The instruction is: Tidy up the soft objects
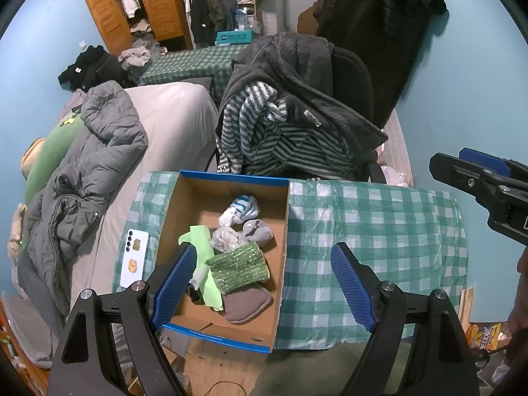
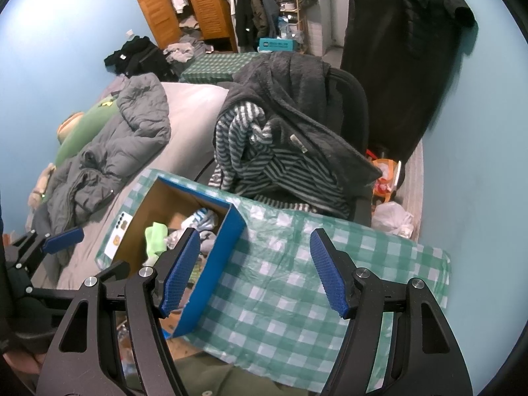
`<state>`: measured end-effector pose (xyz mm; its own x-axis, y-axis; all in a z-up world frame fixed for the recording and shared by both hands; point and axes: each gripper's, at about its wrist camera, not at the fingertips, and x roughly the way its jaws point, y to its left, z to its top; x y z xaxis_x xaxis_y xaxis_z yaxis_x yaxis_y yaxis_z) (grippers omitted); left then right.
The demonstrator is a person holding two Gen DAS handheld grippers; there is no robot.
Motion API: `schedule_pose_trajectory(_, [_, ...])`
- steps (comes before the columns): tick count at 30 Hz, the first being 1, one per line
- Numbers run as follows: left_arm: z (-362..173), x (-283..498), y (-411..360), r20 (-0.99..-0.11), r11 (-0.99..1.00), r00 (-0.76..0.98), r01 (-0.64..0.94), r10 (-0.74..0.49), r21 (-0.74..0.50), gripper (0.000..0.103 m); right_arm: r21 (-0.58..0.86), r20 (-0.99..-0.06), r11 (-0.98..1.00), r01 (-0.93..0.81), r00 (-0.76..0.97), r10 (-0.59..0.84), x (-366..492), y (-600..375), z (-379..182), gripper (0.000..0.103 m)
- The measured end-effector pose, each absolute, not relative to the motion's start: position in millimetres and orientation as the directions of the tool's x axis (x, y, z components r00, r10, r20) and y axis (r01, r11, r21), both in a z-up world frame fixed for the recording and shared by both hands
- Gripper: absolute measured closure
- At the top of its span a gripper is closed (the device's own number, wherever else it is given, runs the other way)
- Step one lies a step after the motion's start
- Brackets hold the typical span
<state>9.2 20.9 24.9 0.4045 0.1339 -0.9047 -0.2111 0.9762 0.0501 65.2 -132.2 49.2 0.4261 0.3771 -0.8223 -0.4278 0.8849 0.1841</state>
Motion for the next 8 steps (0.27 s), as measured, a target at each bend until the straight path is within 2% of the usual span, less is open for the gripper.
schedule_pose_trajectory(8, [24.0,10.8,24.3,-0.905,0.975,0.401,-0.216,0.142,0.058,0.018,0.185,-0.823,0.885,-0.427,0.425,0.377,63.8,-129.9,48.8,0.034])
